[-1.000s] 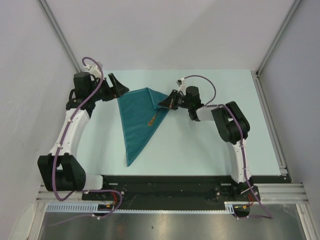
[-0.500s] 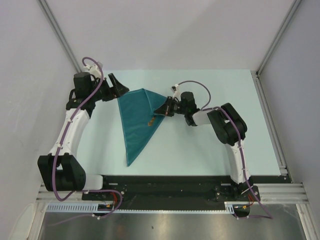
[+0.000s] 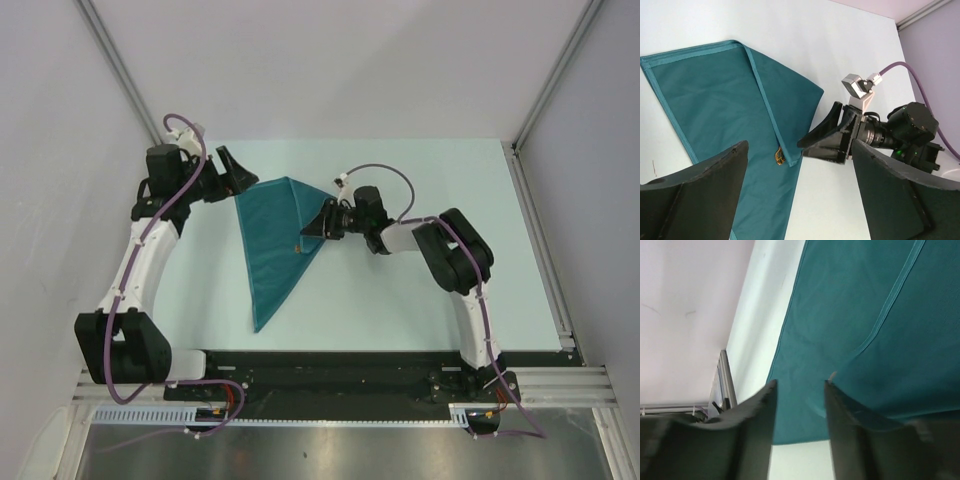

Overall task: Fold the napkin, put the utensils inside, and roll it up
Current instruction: Fold the napkin at the center of the board.

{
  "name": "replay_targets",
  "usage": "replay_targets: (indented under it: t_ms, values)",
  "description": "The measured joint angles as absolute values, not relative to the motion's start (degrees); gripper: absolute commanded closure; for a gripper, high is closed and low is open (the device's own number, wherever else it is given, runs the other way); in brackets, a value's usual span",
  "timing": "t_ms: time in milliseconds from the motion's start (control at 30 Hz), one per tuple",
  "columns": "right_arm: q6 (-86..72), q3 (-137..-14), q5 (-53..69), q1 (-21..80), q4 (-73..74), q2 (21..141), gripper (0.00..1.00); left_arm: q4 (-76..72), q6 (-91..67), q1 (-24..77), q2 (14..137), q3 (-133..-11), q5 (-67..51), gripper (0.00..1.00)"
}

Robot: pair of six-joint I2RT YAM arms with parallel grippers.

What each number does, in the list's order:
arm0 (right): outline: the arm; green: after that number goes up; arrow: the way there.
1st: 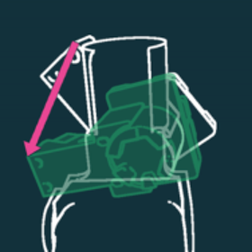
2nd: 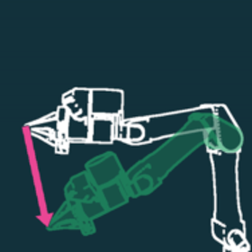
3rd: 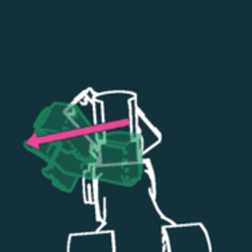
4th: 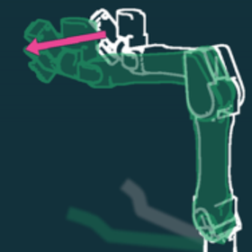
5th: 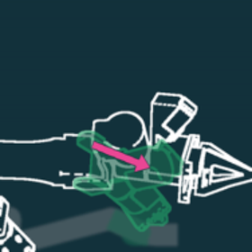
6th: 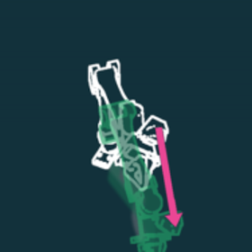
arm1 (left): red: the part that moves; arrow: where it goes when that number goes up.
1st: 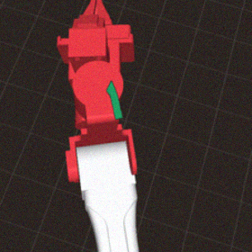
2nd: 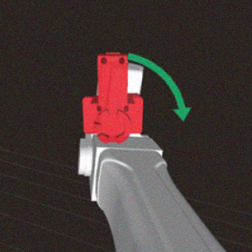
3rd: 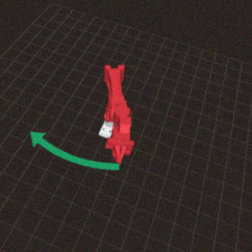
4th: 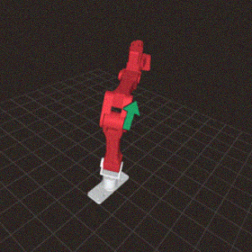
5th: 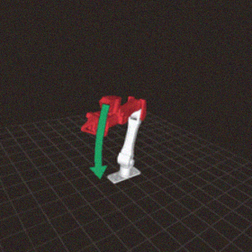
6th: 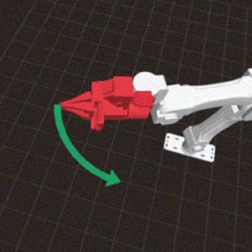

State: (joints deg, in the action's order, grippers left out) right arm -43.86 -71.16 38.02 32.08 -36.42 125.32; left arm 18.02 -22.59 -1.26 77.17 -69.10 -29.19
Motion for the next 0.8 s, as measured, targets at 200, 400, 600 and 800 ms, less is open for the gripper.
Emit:
replay_targets:
  t_ms: [200, 400, 600, 800]
  values:
    - [-34.2, -71.0, 37.0, 33.9, -24.5, 116.6, 0.37, 18.0, -22.6, -1.3, 76.6, -69.1, -29.1, 0.1]
    - [-15.5, -71.7, 27.4, 42.2, -10.3, 103.6, 0.37, 18.1, -22.5, -1.3, 75.9, -69.1, -28.6, 0.1]
    - [-0.1, -66.8, 12.8, 58.4, -7.1, 101.8, 0.38, 18.2, -22.4, -1.7, 75.3, -69.1, -28.1, 0.09]
    - [9.7, -62.0, 1.0, 69.5, -7.6, 104.7, 0.37, 18.2, -22.1, -3.4, 75.1, -69.1, -27.4, 0.1]
